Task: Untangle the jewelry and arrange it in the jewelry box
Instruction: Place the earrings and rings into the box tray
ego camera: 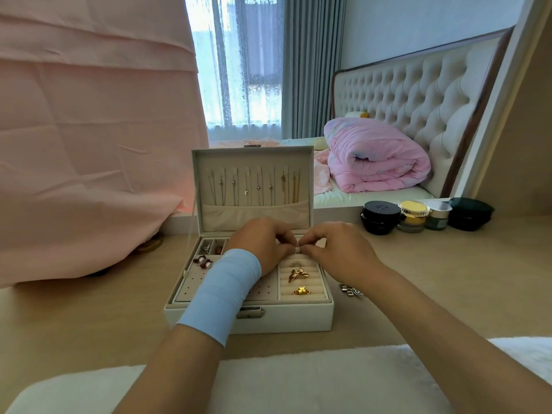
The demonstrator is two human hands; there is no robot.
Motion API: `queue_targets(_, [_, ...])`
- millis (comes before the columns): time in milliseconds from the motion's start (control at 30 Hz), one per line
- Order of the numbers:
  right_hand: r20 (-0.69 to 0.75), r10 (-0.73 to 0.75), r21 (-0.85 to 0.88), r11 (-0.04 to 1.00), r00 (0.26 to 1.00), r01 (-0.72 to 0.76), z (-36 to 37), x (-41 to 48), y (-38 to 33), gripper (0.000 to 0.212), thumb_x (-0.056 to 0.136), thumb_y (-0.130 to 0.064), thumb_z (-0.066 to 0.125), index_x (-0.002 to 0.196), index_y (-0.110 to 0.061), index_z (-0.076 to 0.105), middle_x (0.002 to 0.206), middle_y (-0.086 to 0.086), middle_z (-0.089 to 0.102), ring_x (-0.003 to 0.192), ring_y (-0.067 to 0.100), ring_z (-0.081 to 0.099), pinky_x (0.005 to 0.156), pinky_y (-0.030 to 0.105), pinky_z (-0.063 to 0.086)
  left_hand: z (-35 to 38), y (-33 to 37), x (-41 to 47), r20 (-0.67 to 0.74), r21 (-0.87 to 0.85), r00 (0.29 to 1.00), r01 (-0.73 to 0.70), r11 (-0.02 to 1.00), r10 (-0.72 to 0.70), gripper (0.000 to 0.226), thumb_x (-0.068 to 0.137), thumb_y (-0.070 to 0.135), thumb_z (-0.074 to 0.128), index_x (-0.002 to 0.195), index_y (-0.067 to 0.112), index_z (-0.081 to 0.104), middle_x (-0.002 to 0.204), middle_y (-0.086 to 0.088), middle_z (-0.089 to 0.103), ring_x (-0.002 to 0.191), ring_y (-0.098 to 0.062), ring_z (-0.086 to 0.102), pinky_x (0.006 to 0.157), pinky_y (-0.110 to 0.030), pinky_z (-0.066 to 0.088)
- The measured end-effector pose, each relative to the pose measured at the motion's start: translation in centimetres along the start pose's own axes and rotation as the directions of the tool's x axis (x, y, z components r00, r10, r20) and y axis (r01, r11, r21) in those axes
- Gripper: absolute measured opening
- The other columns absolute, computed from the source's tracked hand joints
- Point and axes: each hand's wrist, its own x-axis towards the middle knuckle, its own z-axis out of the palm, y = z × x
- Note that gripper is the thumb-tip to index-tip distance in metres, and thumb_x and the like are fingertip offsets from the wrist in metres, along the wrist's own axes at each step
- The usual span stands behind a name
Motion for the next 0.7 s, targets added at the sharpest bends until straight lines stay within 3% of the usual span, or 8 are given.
queue_targets(167, [0.011, -0.024, -0.014, 1.000, 1.000, 0.024, 0.0, -0.1, 0.0, 0.008, 0.089, -0.037, 0.071, 0.095, -0.039, 0.076, 0.097, -0.018, 0.070, 0.094, 0.006, 0.062, 0.083, 0.036, 0.055, 0.0, -0.1, 0.0, 0.019, 0.042, 1.000, 0.017, 0.999, -0.018, 0.008, 0.088, 0.035, 0.068, 0.095, 0.036, 0.073, 0.098, 0.012, 0.068, 0.093, -0.011, 0.061, 0.082, -0.030, 0.051])
queue_targets(367, [0.040, -0.074, -0.037, 0.996, 0.996, 0.076, -0.4, 0.1, 0.0, 0.009, 0.089, -0.034, 0.070, 0.092, -0.039, 0.077, 0.096, -0.019, 0.069, 0.094, 0.005, 0.061, 0.082, 0.034, 0.053, -0.4, -0.1, -0.1, 0.051, 0.098, 0.999, -0.018, 0.995, 0.013, 0.020, 0.091, 0.036, 0.064, 0.110, 0.038, 0.070, 0.109, 0.012, 0.069, 0.101, -0.011, 0.060, 0.086, -0.029, 0.049])
queue_targets(500, [0.107, -0.090, -0.016, 0.996, 0.990, 0.092, -0.7, 0.2, 0.1, 0.011, 0.090, -0.031, 0.070, 0.088, -0.040, 0.076, 0.095, -0.018, 0.067, 0.083, -0.001, 0.055, 0.075, 0.027, 0.045, -0.4, 0.3, -0.3, 0.056, 0.151, 0.998, -0.050, 0.987, 0.042, 0.020, 0.092, 0.036, 0.061, 0.109, 0.039, 0.070, 0.096, 0.014, 0.062, 0.089, -0.009, 0.055, 0.076, -0.026, 0.044])
queue_targets(700, [0.191, -0.072, 0.084, 0.995, 0.979, 0.057, -1.5, 0.2, 0.4, 0.010, 0.092, -0.027, 0.070, 0.091, -0.036, 0.076, 0.095, -0.018, 0.064, 0.076, -0.014, 0.053, 0.065, 0.007, 0.032, -0.2, 0.6, -0.3, 0.071, 0.171, 0.997, -0.030, 0.985, 0.019, 0.018, 0.090, 0.037, 0.060, 0.103, 0.040, 0.073, 0.103, 0.013, 0.064, 0.090, -0.012, 0.056, 0.078, -0.028, 0.049])
